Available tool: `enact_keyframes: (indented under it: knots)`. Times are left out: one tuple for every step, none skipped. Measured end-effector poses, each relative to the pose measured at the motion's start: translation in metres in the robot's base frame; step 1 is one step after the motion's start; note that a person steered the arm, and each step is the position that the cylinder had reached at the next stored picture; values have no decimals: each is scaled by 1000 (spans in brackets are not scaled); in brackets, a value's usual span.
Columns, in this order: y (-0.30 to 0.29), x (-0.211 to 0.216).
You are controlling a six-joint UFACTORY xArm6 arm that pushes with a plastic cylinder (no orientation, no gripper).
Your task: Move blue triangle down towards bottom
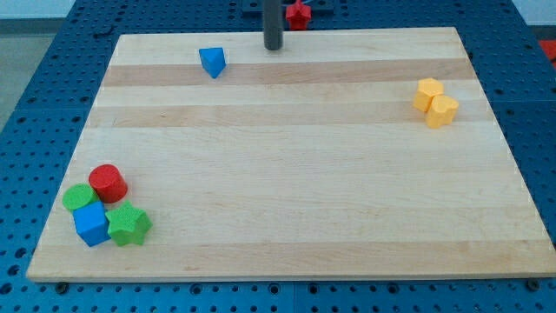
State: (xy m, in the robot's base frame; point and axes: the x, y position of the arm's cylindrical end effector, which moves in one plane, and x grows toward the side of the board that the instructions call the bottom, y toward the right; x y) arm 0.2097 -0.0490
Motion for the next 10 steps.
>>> enact_keyframes:
  knots:
    - [-94, 9]
    - [-133, 56]
    - [-118, 96]
    - [-127, 93]
    - [-151, 67]
    - [-144, 45]
    - [-95, 35]
    - [-65, 51]
    - [-63, 93]
    - [-63, 141]
